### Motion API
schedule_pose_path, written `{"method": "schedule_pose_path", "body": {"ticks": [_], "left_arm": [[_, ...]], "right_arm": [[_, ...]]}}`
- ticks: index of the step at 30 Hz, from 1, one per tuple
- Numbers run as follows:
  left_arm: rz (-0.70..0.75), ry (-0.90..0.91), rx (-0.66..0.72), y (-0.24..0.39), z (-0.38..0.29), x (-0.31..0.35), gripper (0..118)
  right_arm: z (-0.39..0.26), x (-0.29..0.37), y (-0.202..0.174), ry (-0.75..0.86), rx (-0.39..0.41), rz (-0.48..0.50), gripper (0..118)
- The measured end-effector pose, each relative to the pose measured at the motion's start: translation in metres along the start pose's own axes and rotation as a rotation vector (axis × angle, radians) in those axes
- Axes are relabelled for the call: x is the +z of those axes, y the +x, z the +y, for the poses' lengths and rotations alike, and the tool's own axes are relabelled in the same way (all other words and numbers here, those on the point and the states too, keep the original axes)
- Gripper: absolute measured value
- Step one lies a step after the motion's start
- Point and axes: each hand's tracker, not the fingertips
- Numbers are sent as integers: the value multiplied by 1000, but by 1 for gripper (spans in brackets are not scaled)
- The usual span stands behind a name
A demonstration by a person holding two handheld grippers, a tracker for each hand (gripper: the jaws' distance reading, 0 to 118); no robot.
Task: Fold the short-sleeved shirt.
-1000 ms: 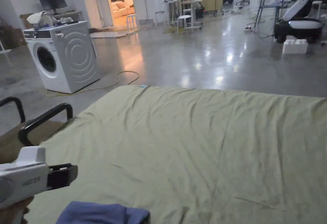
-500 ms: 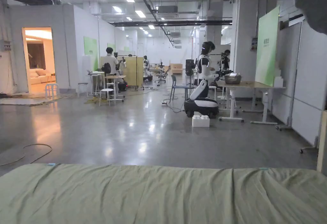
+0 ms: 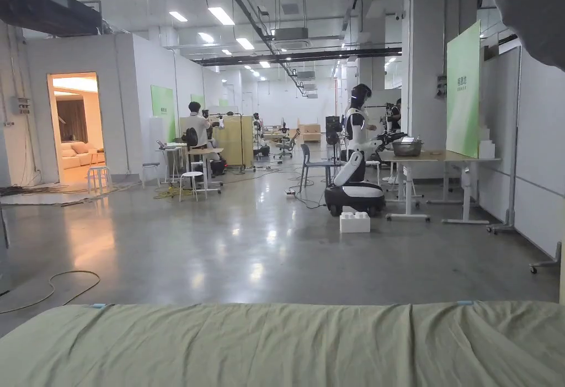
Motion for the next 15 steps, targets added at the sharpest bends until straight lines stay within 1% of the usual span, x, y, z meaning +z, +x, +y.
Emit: {"method": "schedule_pose_path", "body": {"ticks": [2, 3, 8, 10, 13, 15], "left_arm": [[12, 3, 1, 3, 3, 1, 3], [8, 14, 6, 4, 4, 1, 3], [-7, 14, 15, 6, 5, 2, 3], [6, 11, -6, 7, 5, 3, 3], [2, 4, 5, 6, 4, 4, 3], [5, 1, 12, 4, 3, 4, 3]], "right_arm": [[6, 0, -2, 11, 33, -1, 0], [9, 1, -3, 22, 35, 0, 0], [13, -1, -4, 37, 4, 11, 0], [12, -1, -4, 31, 7, 11, 0], [11, -1, -5, 23, 27, 1, 0], [11, -1, -5, 22, 25, -1, 0]]}}
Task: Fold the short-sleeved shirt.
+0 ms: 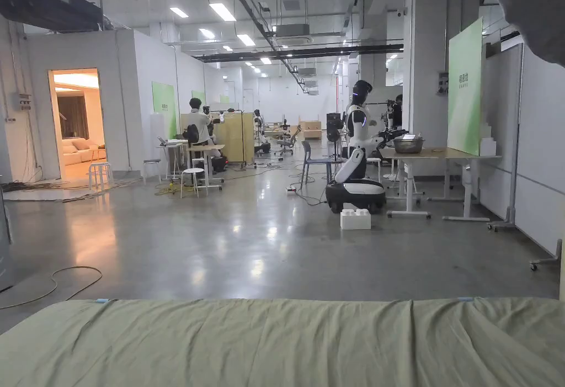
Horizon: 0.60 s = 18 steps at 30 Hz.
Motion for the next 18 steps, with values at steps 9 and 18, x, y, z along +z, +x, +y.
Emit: {"method": "schedule_pose_path", "body": {"ticks": [9, 18], "left_arm": [[-27, -8, -10, 2, 1, -4, 3], [-28, -11, 1, -2, 0, -6, 3]], "right_arm": [[2, 2, -3, 0, -7, -6, 0], [7, 1, -11, 2, 4, -2, 0]]}}
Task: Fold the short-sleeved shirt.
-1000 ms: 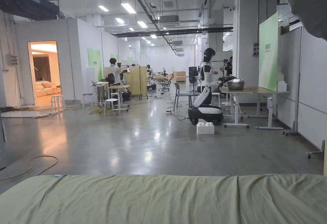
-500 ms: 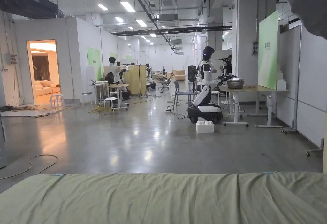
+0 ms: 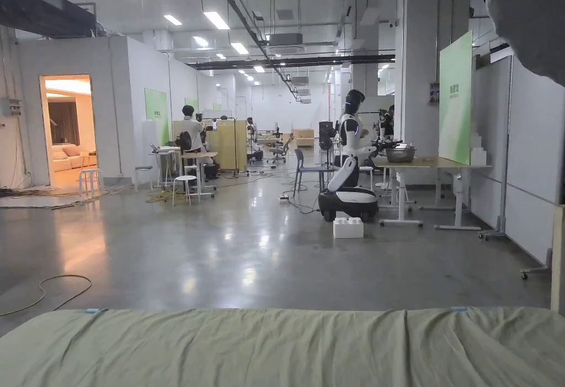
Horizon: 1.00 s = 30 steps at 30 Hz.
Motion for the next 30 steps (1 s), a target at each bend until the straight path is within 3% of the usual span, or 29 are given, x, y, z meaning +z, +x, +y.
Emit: {"method": "schedule_pose_path", "body": {"ticks": [4, 5, 6, 7, 8, 9, 10, 11, 13, 16, 18, 19, 20, 30], "left_arm": [[4, -4, 2, -1, -1, 0, 3], [9, -7, 1, -2, -1, 0, 5], [15, -8, 0, -2, -1, 0, 9], [20, -6, -3, -2, -2, 1, 20], [18, 0, -9, -2, -2, 2, 35], [18, -1, -8, -3, -3, 2, 55], [-4, 20, -10, -3, -2, 3, 83], [-5, 23, -11, -2, -1, 3, 99], [3, 37, -6, 0, 0, 3, 115], [-10, 71, 17, 1, 3, 6, 117], [7, 88, 17, 2, 4, 7, 117], [19, 98, 18, 2, 6, 8, 118], [29, 111, 18, 1, 6, 8, 118], [54, 127, 67, -9, 3, 11, 118]], "right_arm": [[-1, -2, -3, -9, 2, 10, 2], [-1, -3, -3, -13, 4, 16, 5], [-1, -4, -4, -16, 4, 22, 19], [0, -4, -5, -16, 3, 26, 49], [0, -4, -5, -16, 3, 28, 72], [0, -4, -6, -15, 4, 27, 87], [0, -4, -6, -10, 6, 30, 95], [1, -3, -7, 5, 7, 30, 95], [2, -2, -7, 19, 7, 30, 100], [4, -2, -10, 31, 18, 19, 118], [4, -1, -12, 43, 39, 36, 118], [7, 0, -13, 104, 111, 30, 118], [4, -1, -10, 58, 64, 7, 118], [0, -1, -7, 39, 45, -2, 118]]}}
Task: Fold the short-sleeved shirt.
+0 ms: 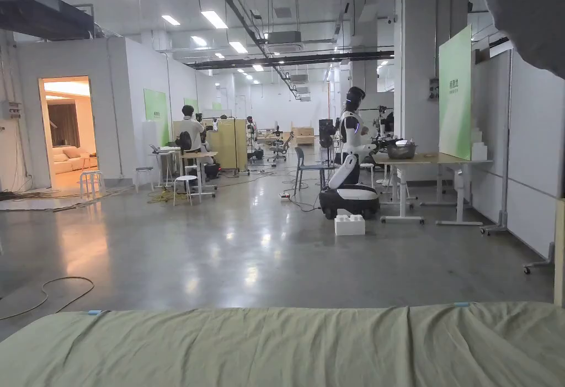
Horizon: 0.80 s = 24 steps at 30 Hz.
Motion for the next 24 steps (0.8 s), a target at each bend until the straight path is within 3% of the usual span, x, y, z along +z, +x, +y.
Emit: {"method": "schedule_pose_path", "body": {"ticks": [3, 5, 9, 11, 13, 18, 21, 24], "left_arm": [[3, -12, 5, -1, 0, 0, 118], [3, -21, -1, -1, 0, 0, 118], [-5, -37, -16, 1, 1, -1, 118], [-12, -42, -21, 2, 1, -1, 118], [-21, -46, -23, 4, 1, -2, 118], [-42, -57, -40, 8, 2, -3, 118], [-53, -60, -49, 11, 4, -3, 118], [-62, -66, -44, 12, 3, -5, 118]], "right_arm": [[4, -1, 1, -15, -15, 7, 118], [6, -5, -2, -81, -72, -47, 118], [13, -9, -10, -109, -12, -92, 118], [11, -8, -12, -125, 18, -17, 118], [10, -7, -14, -127, -8, 49, 118], [11, -3, -17, -125, -34, 71, 118], [17, -2, -23, -170, -42, -17, 118], [27, -6, -38, -341, -37, -150, 118]]}}
